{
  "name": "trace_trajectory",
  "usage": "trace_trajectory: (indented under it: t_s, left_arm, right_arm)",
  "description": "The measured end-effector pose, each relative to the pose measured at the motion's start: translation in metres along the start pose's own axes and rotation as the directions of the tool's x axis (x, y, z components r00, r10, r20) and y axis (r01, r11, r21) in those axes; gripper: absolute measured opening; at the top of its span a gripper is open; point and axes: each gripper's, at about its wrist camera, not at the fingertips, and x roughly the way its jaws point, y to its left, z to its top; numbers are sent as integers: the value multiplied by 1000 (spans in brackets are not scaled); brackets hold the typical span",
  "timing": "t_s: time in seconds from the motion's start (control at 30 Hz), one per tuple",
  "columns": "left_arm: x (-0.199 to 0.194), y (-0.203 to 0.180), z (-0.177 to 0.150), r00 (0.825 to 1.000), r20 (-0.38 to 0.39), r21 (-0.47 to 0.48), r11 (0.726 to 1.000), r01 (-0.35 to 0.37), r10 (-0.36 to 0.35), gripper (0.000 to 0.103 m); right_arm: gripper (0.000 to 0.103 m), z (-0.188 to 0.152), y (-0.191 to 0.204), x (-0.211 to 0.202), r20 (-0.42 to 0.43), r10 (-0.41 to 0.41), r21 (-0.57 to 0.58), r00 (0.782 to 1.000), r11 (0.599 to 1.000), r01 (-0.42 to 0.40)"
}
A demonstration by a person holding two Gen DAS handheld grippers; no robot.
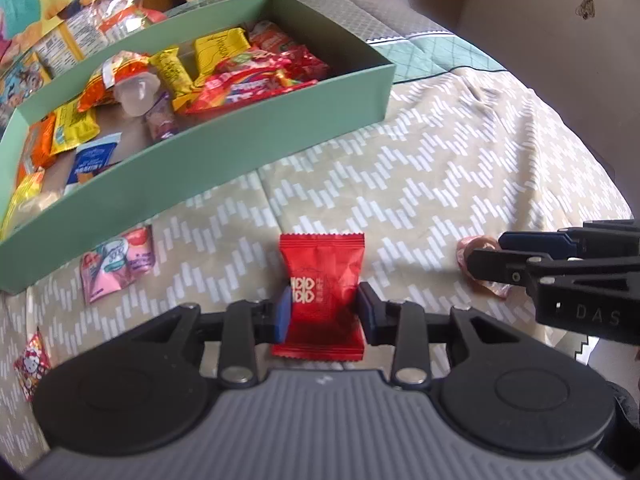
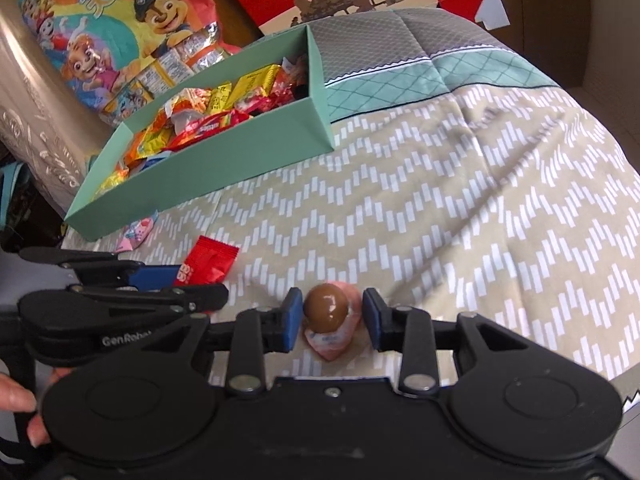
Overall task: Organize snacks
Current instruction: 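Grasp the red square candy with the left tool while the right tool grasps the chocolate egg, then carry both candies into the green box and open both tools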
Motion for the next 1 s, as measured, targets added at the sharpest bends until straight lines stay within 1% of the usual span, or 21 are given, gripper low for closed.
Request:
trace_trajectory:
  t_s: [0.07, 0.1, 0.13, 0.17, 0.2, 0.23, 0.27, 0.3, 0.33, 0.47, 0.6, 0.67, 0.83, 0.9, 1.0]
  left_arm:
    - [-1, 9, -3, 1000, 5, -29, 1000, -2, 2, 36]
    - [-2, 13, -4, 1000, 9, -42, 999, -4, 4, 36]
    - [-3, 16, -5, 1000, 13, -54, 999, -3, 4, 36]
    - [-3, 19, -5, 1000, 18, -64, 998, 0, 1, 36]
    - [-3, 21, -6, 1000, 22, -73, 997, 4, -2, 36]
    - [-3, 23, -6, 1000, 25, -77, 997, 6, -4, 36]
    - [-3, 23, -6, 1000, 31, -79, 997, 6, -3, 36]
    - [-3, 23, -7, 999, 37, -76, 997, 5, -2, 37]
    - [-3, 22, -8, 999, 42, -70, 998, 4, -1, 34]
    - [-7, 30, -11, 998, 59, -99, 995, 28, -22, 33]
    - [-16, 43, -13, 996, 78, -126, 991, 52, -42, 33]
    - [-23, 50, -12, 994, 92, -145, 987, 65, -52, 33]
    - [-49, 74, 1, 984, 169, -174, 982, 78, -48, 33]
    - [-59, 88, 10, 979, 200, -189, 979, 71, -33, 33]
    - [-69, 117, 25, 973, 231, -224, 974, 43, 10, 33]
  right_arm:
    - [38, -2, 11, 2, 5, -29, -58, 1000, 998, 29]
    - [44, -3, 15, 3, 7, -37, -78, 999, 996, 37]
    - [46, -3, 18, 3, 9, -46, -93, 999, 995, 47]
    - [47, -4, 21, 4, 14, -61, -111, 998, 992, 62]
    - [47, -5, 26, 5, 18, -77, -130, 997, 988, 79]
    - [43, -6, 29, 6, 21, -95, -148, 995, 984, 97]
    - [37, -7, 33, 6, 23, -119, -172, 993, 978, 121]
    - [35, -7, 37, 5, 18, -120, -182, 993, 976, 121]
    - [35, -5, 37, 4, 8, -105, -165, 994, 981, 105]
    - [35, 1, 36, 1, -6, -80, -94, 997, 992, 79]
    - [35, 14, 36, -7, 4, -53, -52, 999, 997, 53]
    - [35, 23, 41, -11, 15, -35, -49, 999, 998, 36]
    - [35, 60, 63, -16, 57, 24, -76, 998, 997, -19]
    - [35, 79, 75, -12, 72, 52, -82, 996, 996, -46]
    - [35, 107, 92, -4, 89, 94, -91, 992, 992, -86]
